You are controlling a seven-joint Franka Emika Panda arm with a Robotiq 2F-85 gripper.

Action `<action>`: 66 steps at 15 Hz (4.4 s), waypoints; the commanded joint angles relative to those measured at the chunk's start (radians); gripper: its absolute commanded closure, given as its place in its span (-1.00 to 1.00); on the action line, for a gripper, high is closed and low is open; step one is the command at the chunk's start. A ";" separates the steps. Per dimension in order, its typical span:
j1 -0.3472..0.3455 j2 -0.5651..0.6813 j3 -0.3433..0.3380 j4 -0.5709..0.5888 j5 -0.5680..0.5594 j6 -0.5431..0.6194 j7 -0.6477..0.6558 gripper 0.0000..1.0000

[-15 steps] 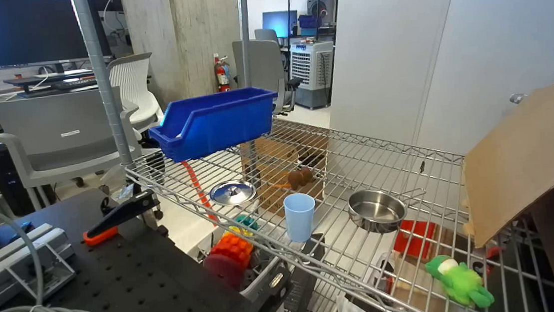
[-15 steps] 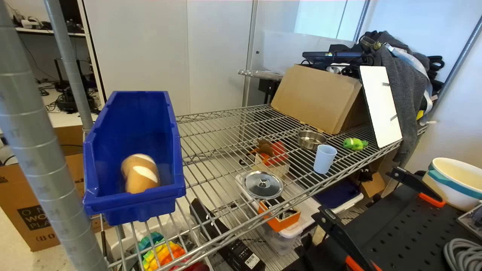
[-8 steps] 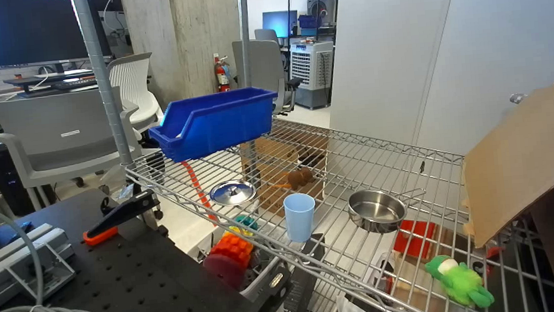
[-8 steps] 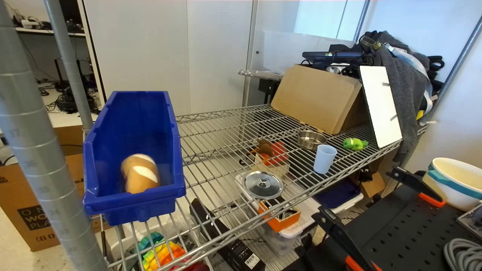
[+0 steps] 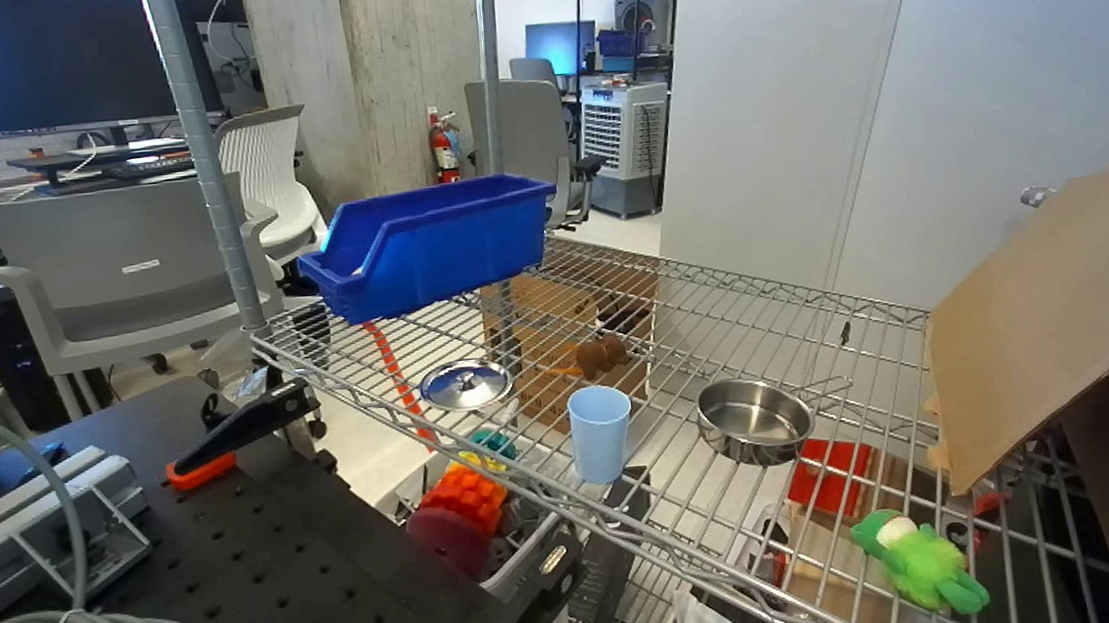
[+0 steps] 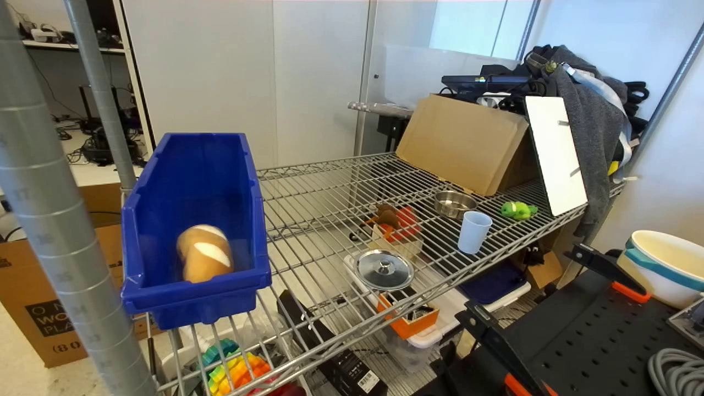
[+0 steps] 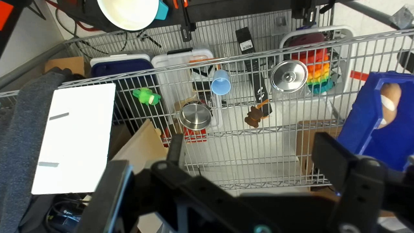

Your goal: Put the lid on the pot

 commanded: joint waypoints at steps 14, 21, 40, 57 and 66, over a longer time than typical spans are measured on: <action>0.046 1.044 0.110 0.146 -0.023 0.590 0.288 -1.00; 0.189 1.450 -0.007 0.419 -0.103 0.650 0.390 -1.00; 0.378 1.694 -0.114 0.610 -0.068 0.685 0.385 0.41; 0.267 1.422 -0.140 0.625 0.013 0.560 0.403 0.89; 0.176 1.552 -0.240 0.768 -0.017 0.502 0.458 0.89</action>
